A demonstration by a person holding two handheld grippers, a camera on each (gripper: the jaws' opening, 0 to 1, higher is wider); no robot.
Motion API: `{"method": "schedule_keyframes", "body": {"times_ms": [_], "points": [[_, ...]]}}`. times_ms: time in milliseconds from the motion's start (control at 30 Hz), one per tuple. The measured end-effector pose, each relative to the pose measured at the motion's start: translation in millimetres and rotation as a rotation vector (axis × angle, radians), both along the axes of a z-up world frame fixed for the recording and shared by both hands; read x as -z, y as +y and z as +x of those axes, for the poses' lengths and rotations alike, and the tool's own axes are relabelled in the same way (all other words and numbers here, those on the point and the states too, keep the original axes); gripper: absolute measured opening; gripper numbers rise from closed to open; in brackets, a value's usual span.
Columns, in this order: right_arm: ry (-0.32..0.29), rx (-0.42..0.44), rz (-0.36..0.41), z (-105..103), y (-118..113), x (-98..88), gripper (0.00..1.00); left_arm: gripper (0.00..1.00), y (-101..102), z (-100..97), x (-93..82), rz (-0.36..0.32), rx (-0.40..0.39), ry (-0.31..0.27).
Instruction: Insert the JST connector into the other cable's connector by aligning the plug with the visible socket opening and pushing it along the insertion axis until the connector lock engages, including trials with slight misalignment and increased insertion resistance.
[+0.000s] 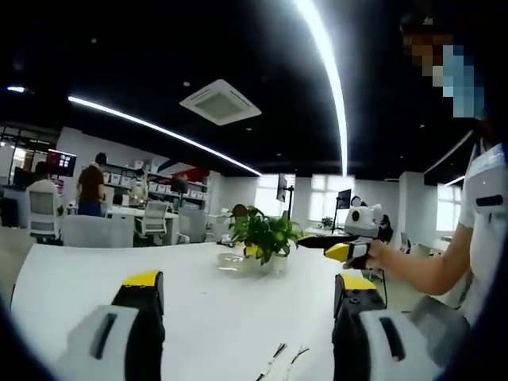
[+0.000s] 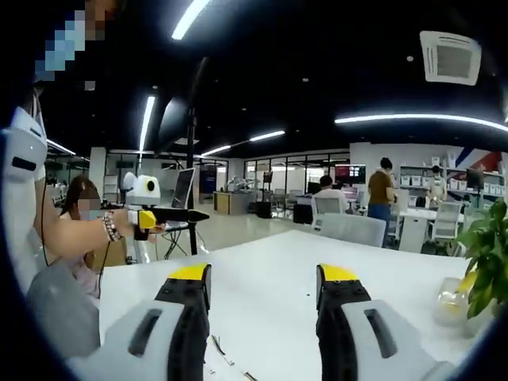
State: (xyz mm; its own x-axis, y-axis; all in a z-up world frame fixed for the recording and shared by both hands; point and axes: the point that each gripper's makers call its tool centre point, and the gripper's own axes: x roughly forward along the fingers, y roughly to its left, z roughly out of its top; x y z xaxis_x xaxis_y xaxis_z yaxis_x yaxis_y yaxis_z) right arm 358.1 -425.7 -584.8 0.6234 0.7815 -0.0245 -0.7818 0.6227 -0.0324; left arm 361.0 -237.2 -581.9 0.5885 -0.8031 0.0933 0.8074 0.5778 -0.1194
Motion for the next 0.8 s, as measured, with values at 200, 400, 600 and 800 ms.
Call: {"method": "schedule_keyframes", "body": {"times_ms": [200,400,600,800], "points": [[0.025,-0.056,-0.013,1,6,16.3,0.49,0.86,-12,3.1,14.9,-0.068,0.050,-0.002],[0.058,-0.090,-0.062,3,8,36.8,0.49,0.82,-25,7.6,34.4,-0.013,0.063,-0.067],[0.068,-0.154,-0.143,-5,16,61.6,0.45,0.78,-39,2.9,49.6,-0.013,0.124,-0.065],[0.083,-0.212,-0.170,-9,20,84.2,0.42,0.77,-46,3.7,61.6,0.014,0.163,-0.063]]}}
